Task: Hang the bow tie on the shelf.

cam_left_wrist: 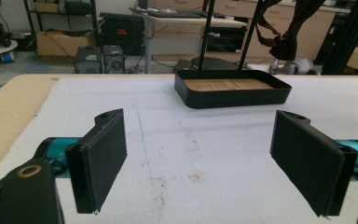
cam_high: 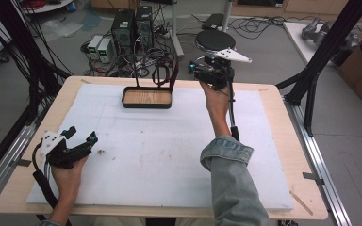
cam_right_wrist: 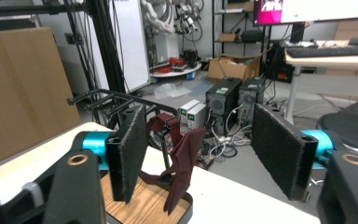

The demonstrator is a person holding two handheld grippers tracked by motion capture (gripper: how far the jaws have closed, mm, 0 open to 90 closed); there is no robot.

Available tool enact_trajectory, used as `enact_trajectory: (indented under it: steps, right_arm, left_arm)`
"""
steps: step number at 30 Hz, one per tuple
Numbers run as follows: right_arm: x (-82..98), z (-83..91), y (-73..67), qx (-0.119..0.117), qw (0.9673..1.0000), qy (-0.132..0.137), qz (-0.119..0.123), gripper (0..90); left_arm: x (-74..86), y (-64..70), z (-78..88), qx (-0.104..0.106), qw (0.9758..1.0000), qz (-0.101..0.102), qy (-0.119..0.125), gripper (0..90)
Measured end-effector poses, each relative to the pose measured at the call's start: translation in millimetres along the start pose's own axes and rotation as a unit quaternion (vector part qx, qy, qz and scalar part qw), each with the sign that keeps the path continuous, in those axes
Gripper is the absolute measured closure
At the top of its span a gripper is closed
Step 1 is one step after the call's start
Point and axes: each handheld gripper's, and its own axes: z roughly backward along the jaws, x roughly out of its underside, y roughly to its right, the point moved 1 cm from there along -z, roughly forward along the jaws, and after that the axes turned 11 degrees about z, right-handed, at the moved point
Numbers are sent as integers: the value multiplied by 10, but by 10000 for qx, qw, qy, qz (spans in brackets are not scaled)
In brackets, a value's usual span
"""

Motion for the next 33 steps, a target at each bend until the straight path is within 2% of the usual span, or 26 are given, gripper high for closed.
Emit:
enact_trajectory:
  steps: [4, 11, 13, 18, 20, 27, 33]
  right_arm:
    - [-34, 193, 2, 16, 10000, 55, 48, 314]
    - [-43, 495, 11, 102, 9994, 311, 139, 294]
    - [-43, 584, 29, 113, 9995, 257, 131, 268]
    - [-23, 841, 40, 190, 9986, 441, 213, 261]
    - [-12, 925, 48, 214, 9986, 415, 243, 250]
    - [99, 1244, 88, 370, 9975, 494, 336, 244]
    - [227, 1471, 111, 480, 9971, 505, 304, 227]
  left_arm:
    - [-4, -4, 9, -20, 10000, 8, 27, 187]
    - [-2, -3, 8, -32, 10000, 1, 16, 187]
    - [-2, -5, 8, -37, 10000, -11, 9, 187]
    - [-2, -3, 8, -42, 10000, -18, 11, 186]
    - [-2, 1, 6, -34, 10000, -7, 21, 187]
    - [-1, 4, 5, -37, 10000, -8, 13, 187]
    - [-1, 5, 1, -42, 10000, -17, 15, 186]
